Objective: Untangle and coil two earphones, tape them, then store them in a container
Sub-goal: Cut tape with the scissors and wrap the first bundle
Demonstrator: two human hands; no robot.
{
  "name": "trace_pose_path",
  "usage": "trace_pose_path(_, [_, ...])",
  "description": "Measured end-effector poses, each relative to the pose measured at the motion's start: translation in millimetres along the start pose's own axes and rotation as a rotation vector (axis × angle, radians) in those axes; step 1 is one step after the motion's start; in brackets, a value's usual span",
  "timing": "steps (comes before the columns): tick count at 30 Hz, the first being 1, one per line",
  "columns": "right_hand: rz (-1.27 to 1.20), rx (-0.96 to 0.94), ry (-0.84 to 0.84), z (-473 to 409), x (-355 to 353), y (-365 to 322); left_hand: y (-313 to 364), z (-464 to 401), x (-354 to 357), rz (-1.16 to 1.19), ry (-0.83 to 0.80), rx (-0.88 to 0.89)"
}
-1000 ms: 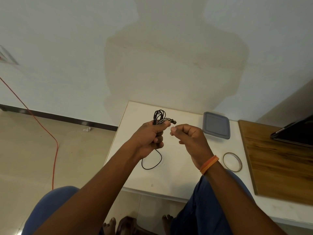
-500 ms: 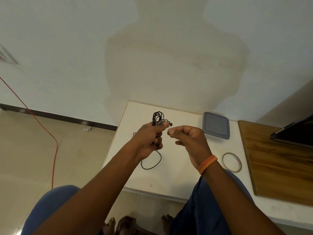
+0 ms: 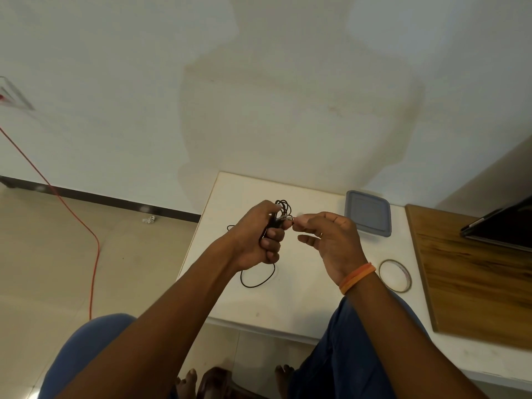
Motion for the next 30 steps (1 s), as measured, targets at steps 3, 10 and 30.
trace_pose_path(3, [0.018,0.041,0.009,0,0,5,0,1,1,0.075,-0.008,-0.007])
trace_pose_path(10, [0.335,-0.224,0.083,5,0,-15,-2,3,0,-0.141,0.084,0.022])
trace_pose_path(30, [1.190,-0.813,0.033,34,44,-35,-6,3,4,-0.150,0.119,0.087])
Point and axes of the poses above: each hand's wrist, its own z-axis away from the middle knuckle, its own x-axis out of the palm, y = z × x, the point moved 7 cm from there along -z, towards the middle knuckle, and after that the axes turned 5 degrees about -x, right-handed, at the moved point
